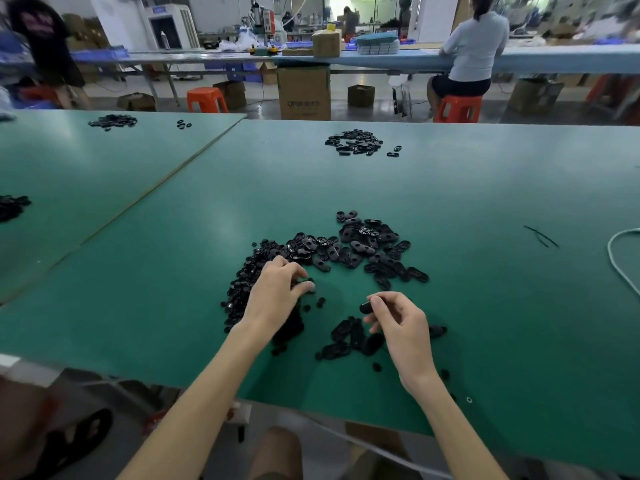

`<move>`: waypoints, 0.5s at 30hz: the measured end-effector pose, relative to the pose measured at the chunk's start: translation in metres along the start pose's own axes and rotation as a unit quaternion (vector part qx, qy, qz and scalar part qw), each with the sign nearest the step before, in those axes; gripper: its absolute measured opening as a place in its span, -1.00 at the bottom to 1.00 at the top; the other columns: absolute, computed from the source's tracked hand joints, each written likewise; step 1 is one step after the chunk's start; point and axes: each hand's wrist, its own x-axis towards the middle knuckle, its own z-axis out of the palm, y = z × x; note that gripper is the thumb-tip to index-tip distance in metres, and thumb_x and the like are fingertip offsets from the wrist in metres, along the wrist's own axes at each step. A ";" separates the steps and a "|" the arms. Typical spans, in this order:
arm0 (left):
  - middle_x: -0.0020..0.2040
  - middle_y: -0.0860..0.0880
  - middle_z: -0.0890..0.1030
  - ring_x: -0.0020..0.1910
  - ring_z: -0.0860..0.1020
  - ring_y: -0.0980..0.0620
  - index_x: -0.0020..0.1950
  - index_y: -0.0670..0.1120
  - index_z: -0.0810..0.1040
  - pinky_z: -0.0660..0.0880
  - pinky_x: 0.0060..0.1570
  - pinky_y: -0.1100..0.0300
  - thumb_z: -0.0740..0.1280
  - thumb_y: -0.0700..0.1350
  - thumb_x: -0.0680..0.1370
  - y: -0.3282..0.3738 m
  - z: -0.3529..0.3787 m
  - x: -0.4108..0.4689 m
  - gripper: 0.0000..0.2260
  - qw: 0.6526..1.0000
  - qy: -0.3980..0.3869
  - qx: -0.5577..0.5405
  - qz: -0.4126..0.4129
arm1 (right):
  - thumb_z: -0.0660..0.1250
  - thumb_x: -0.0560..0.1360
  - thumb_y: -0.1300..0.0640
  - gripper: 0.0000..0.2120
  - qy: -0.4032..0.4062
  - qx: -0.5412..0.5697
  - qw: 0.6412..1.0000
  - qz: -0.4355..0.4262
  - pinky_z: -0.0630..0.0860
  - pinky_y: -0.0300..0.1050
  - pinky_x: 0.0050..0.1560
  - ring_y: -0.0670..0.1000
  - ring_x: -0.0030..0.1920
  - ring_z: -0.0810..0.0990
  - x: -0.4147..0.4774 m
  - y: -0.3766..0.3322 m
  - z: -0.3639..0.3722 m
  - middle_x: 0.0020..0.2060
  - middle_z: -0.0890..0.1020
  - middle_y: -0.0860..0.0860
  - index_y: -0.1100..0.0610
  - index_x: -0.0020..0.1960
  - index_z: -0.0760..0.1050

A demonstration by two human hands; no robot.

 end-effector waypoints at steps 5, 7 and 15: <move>0.03 0.03 0.55 0.10 0.45 0.03 0.11 -0.07 0.70 0.45 0.16 0.14 0.47 -0.03 0.57 -0.001 0.007 0.000 -0.83 0.999 -0.006 0.039 0.035 | 0.36 0.66 0.18 -0.92 0.000 0.010 1.000 0.001 0.61 -0.21 -0.17 -0.02 -0.25 0.68 0.000 0.000 -0.001 -0.22 0.73 0.03 0.12 0.04 0.64; 0.01 0.03 0.55 0.09 0.46 0.03 0.09 -0.07 0.71 0.47 0.18 0.12 0.47 -0.04 0.58 0.000 0.008 -0.001 -0.85 0.998 0.004 0.043 0.042 | 0.36 0.66 0.17 -0.91 0.002 0.009 1.000 0.005 0.60 -0.21 -0.17 -0.02 -0.25 0.68 0.001 0.000 -0.001 -0.22 0.73 0.03 0.11 0.04 0.64; 0.10 0.03 0.54 0.15 0.47 0.03 0.20 -0.04 0.66 0.43 0.26 0.10 0.45 -0.03 0.59 0.006 0.011 0.000 -0.79 0.997 0.013 0.041 0.063 | 0.36 0.67 0.15 -0.91 0.008 0.014 1.000 0.011 0.59 -0.23 -0.17 -0.04 -0.28 0.66 0.001 0.001 -0.001 -0.24 0.73 0.03 0.10 0.05 0.63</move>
